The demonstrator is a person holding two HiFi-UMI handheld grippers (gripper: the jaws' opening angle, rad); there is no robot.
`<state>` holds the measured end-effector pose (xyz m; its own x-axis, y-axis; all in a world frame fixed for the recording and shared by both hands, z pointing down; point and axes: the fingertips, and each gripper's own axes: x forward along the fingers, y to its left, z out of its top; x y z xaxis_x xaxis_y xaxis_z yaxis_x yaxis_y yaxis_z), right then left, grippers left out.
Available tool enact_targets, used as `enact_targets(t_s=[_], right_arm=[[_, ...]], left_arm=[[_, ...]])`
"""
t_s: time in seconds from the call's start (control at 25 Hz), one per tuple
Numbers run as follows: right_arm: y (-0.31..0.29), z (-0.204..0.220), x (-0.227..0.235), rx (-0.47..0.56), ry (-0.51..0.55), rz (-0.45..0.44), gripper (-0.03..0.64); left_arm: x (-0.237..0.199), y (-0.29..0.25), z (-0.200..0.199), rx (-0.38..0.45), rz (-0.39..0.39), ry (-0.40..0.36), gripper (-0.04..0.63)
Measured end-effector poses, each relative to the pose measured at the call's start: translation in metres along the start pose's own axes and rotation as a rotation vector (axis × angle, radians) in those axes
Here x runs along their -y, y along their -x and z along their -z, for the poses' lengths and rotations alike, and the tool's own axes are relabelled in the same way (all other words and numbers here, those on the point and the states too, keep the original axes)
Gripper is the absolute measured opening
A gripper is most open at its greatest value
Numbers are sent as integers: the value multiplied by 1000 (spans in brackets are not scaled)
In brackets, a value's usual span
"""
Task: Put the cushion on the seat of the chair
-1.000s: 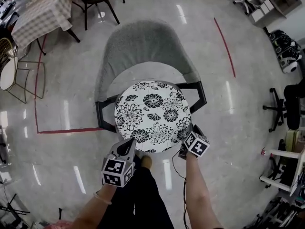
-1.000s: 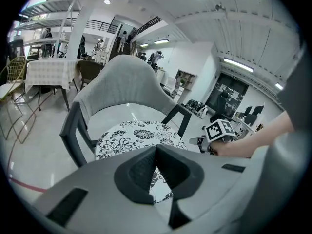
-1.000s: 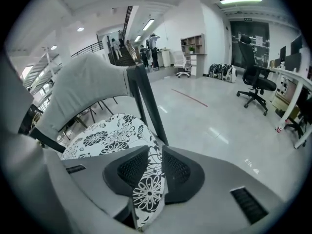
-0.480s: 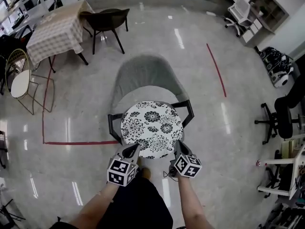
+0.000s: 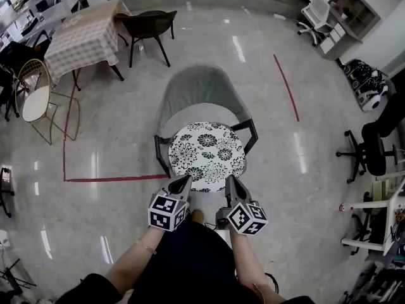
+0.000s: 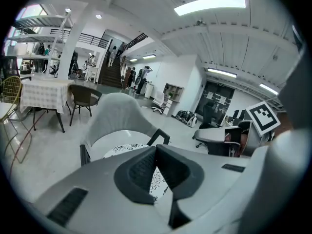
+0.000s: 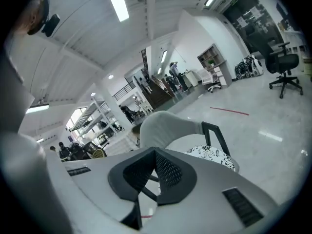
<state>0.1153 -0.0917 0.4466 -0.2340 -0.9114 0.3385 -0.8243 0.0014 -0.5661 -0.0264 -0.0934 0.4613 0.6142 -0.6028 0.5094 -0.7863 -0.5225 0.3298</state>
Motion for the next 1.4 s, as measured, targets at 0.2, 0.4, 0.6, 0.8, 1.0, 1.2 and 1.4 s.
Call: enact_targets(t_s=[0.2,0.4,0.6,0.8,1.0,1.2,1.4], right_arm=[[2,-4,-13,-9,53,-12,-3],[-9,46,52,-105,-180,132,0],[-39,166,138,-279,-487,276,192],[-69,262,210,-256,-795,474,209],[-80,298,238,-201,-998,684,63],[-79,253,182,-175,-1178,509,-8],[-50,189,120,-384,-1033,172,-8]], left_arm=[[-5,14,4,2,-7,19,23],[-29,14,12,11,-19,203,23],[-81,28,34,86,12,595,23],[-126,56,93,89,-64,839,23],[-122,55,158,-31,-37,1123,358],[-78,-12,213,-126,92,1278,487],[-23,-117,220,6,209,1455,520]])
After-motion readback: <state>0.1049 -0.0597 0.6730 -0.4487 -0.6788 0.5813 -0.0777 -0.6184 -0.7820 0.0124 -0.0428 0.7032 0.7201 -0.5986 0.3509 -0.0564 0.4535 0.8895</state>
